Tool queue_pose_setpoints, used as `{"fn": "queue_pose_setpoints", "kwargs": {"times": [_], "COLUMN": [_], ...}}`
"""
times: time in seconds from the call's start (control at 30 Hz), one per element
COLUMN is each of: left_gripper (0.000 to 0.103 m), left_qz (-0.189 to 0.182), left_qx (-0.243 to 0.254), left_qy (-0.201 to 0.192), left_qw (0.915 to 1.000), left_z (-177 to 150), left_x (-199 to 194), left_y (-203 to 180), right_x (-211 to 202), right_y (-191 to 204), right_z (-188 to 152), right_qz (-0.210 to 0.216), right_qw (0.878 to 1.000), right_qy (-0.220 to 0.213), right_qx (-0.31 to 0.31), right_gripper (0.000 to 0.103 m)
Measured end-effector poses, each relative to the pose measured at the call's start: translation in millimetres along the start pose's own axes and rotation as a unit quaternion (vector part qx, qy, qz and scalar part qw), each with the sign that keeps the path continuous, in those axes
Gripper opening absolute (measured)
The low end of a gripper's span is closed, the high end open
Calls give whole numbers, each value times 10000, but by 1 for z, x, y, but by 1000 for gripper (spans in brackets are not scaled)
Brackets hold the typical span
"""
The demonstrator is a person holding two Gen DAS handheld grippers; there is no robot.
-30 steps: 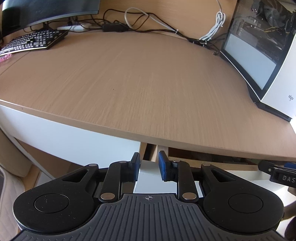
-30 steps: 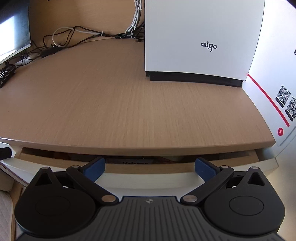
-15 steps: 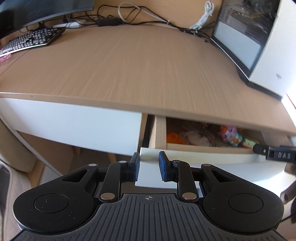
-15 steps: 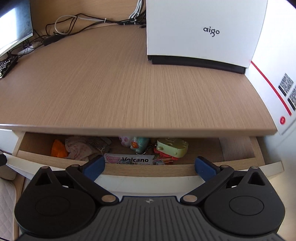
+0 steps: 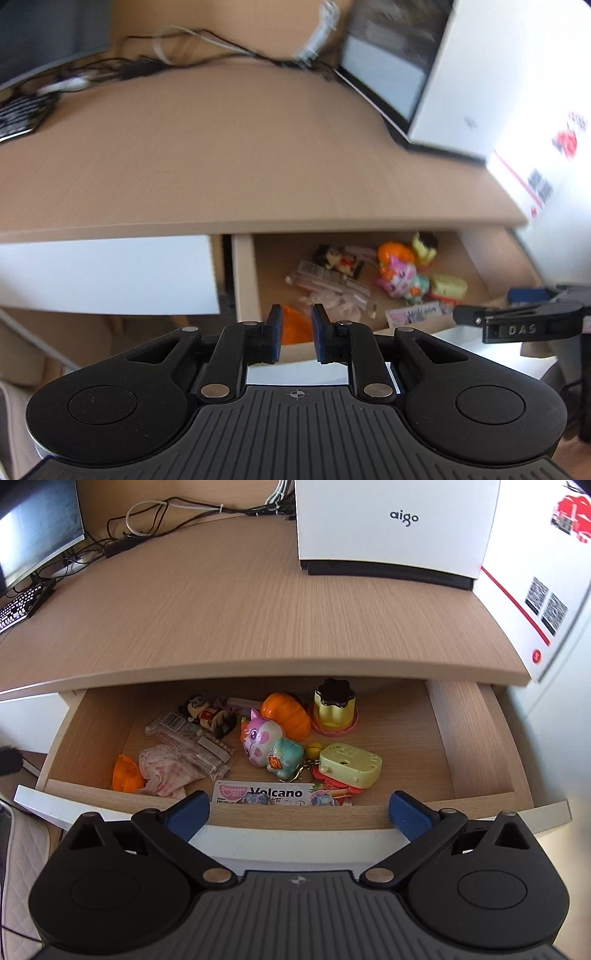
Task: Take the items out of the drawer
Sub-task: 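Reach the left gripper into the drawer and grasp the yellow pudding toy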
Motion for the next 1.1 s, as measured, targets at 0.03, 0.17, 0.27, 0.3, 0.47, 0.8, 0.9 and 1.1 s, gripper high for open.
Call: {"fn": "queue_pose_setpoints", "kwargs": {"times": [0.03, 0.17, 0.27, 0.3, 0.47, 0.8, 0.9, 1.1], "left_gripper": [18, 18, 18, 18, 18, 20, 20, 20], "left_qz": [-70, -340, -463, -508, -888, -1487, -1569, -1357], "left_qx": [97, 487, 642, 675, 1120, -142, -819, -923], "left_qy": [99, 371, 481, 526, 653, 1514, 1728, 1620], "left_qw": [9999, 9975, 9957, 9950, 9876, 9771, 9689, 9730], "left_z": [1, 9, 18, 22, 41, 39, 35, 37], "left_x": [5, 26, 39, 44, 73, 125, 139, 153], "left_y": [-3, -20, -31, -35, -68, -107, -114, -121], "right_x": [0, -4, -10, -10, -16, -32, -44, -38], "right_y": [0, -3, -7, -8, -10, -23, -36, -63], "right_z": [-1, -5, -11, -13, -22, -17, 1, 15], "right_qz": [-6, 51, 198, 233, 358, 471, 336, -30], "right_qw": [10000, 9998, 9992, 9989, 9972, 9968, 9991, 9999], "right_qy": [27, 173, 336, 381, 567, 565, 189, -84], "right_qx": [3, 10, -42, -101, -316, -312, -198, -128], "right_gripper": [103, 103, 103, 103, 103, 97, 97, 97]}}
Point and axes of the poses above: each gripper's, at about its wrist camera, not at the fingertips, and x roughly the way its jaws point, y to its left, z to its top, the point moved 8 cm from there along x, roughly the way its jaws point, and after that the axes turned 14 degrees about x, right-handed, at the moved point
